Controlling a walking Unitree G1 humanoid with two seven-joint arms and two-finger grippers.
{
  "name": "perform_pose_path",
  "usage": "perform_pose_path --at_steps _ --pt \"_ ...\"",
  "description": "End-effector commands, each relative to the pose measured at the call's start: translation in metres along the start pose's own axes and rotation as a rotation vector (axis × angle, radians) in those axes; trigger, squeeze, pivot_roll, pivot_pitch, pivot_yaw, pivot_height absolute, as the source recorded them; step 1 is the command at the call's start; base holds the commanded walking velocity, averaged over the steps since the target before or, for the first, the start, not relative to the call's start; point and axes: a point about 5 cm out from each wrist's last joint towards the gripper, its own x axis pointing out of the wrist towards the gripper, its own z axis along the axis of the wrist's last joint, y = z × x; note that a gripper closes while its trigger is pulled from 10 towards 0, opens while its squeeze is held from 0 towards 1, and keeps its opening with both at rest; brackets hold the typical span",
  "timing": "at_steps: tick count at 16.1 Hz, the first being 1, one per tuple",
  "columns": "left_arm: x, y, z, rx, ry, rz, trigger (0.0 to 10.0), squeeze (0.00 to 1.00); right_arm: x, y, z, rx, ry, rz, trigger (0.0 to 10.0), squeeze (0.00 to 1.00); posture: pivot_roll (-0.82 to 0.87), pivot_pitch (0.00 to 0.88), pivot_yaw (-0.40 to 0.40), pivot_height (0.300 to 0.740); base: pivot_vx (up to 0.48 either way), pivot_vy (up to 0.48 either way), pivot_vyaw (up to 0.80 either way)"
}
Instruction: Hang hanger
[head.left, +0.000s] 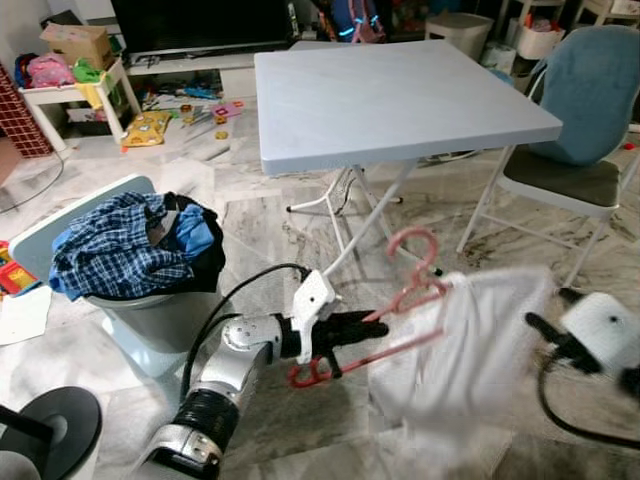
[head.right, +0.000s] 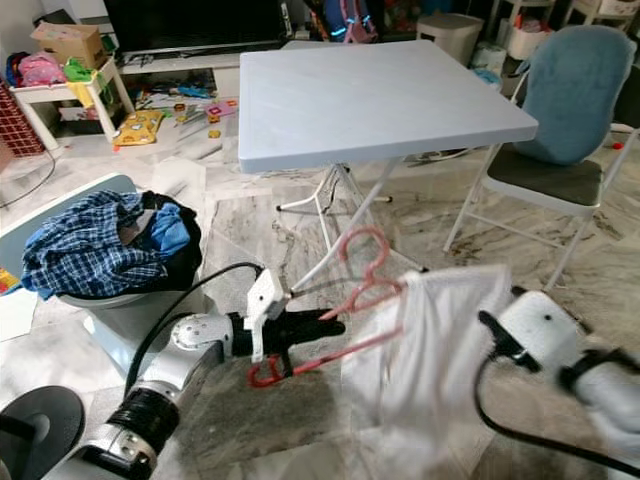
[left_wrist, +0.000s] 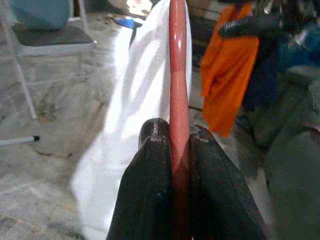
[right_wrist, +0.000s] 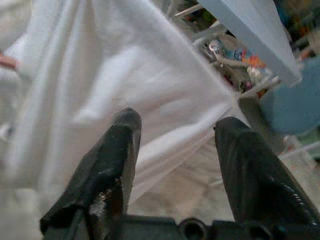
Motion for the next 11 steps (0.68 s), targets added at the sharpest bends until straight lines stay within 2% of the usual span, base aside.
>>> perform_pose_path --at_steps 1,2,4,6,8,11 --pt "0.005 0.004 0.016 0.02 -0.057 0.007 0.0 0.0 0.005 0.006 0.0 0.082 0.005 -0.038 10.0 1.0 -0.07 0.0 0.004 0.74 0.0 0.0 0.0" --pt "0.007 0.003 0.016 0.021 -0.057 0.007 0.0 0.0 0.01 0.013 -0.002 0.19 0.02 -0.067 10.0 1.0 -0.07 0.0 0.006 0.74 0.0 0.0 0.0" --pt "0.011 0.003 0.018 0.032 -0.059 0.022 0.0 0.0 0.017 0.039 0.001 0.348 0.032 0.004 10.0 1.0 -0.07 0.0 0.014 0.74 0.0 0.0 0.0" --pt "0.015 0.002 0.019 0.038 -0.063 0.019 0.0 0.0 0.019 0.053 0.009 0.408 0.01 0.074 10.0 1.0 -0.07 0.0 0.018 0.74 0.0 0.0 0.0" --pt "0.018 0.0 0.019 0.047 -0.061 0.008 0.0 0.0 0.021 0.059 0.021 0.47 -0.044 0.116 10.0 1.0 -0.07 0.0 0.018 0.74 0.0 0.0 0.0" --pt "0.02 -0.004 0.02 0.061 -0.065 -0.016 0.0 0.0 0.029 0.061 0.034 0.451 -0.102 0.059 10.0 1.0 -0.07 0.0 0.016 0.74 0.0 0.0 0.0"
